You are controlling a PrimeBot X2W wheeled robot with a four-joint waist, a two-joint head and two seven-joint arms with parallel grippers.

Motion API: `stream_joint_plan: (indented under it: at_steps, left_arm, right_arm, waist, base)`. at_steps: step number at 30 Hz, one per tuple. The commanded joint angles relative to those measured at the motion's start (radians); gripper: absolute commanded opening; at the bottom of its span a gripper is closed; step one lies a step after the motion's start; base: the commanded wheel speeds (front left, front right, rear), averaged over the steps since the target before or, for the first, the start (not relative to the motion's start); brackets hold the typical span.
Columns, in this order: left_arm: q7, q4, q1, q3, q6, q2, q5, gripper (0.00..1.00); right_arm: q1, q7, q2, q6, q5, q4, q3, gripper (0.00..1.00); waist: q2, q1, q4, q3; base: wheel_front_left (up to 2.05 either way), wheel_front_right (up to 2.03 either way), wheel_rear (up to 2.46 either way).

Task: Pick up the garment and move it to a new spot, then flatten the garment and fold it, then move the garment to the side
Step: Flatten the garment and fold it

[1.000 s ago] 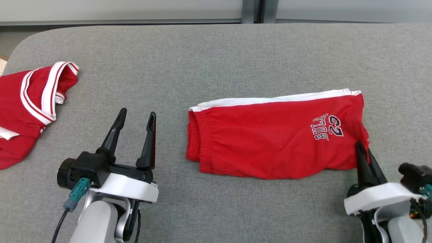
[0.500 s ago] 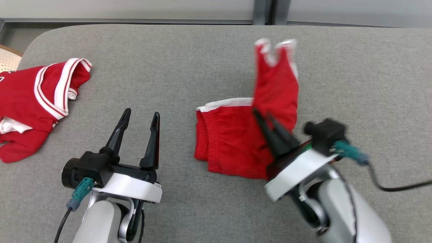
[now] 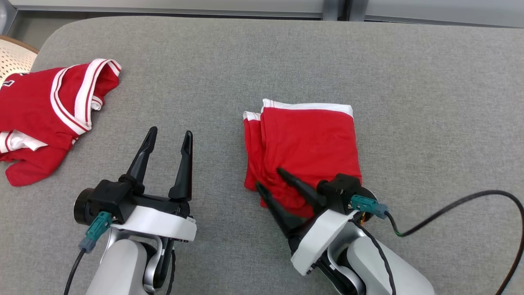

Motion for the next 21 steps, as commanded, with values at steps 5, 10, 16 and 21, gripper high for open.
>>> stream_joint_plan:
  at_steps: [5, 10, 16, 21]
  left_arm:
    - [-0.004, -0.002, -0.016, 0.011, 0.005, 0.007, 0.012, 1.0]
    - [-0.004, -0.002, -0.009, 0.016, 0.01, 0.017, 0.026, 1.0]
    - [-0.003, -0.003, 0.007, 0.022, 0.014, 0.03, 0.033, 1.0]
    - [-0.003, -0.005, 0.019, 0.03, 0.02, 0.046, 0.033, 1.0]
  right_arm:
    - [-0.04, -0.104, -0.022, 0.0, 0.018, -0.044, 0.031, 1.0]
    - [-0.029, -0.178, -0.061, 0.0, -0.004, -0.102, -0.106, 1.0]
    - [0.049, -0.187, -0.104, 0.0, -0.084, -0.144, -0.372, 1.0]
    - [0.149, -0.157, -0.13, 0.0, -0.165, -0.199, -0.571, 1.0]
  waist:
    - [0.0, 0.0, -0.01, -0.002]
    - [0.0, 0.0, -0.031, -0.017]
    - [0.0, 0.0, -0.057, -0.033]
    - [0.0, 0.0, -0.075, -0.046]
  base:
    - [0.0, 0.0, 0.0]
    - [0.0, 0.0, 0.0]
    - [0.0, 0.0, 0.0]
    - [0.0, 0.0, 0.0]
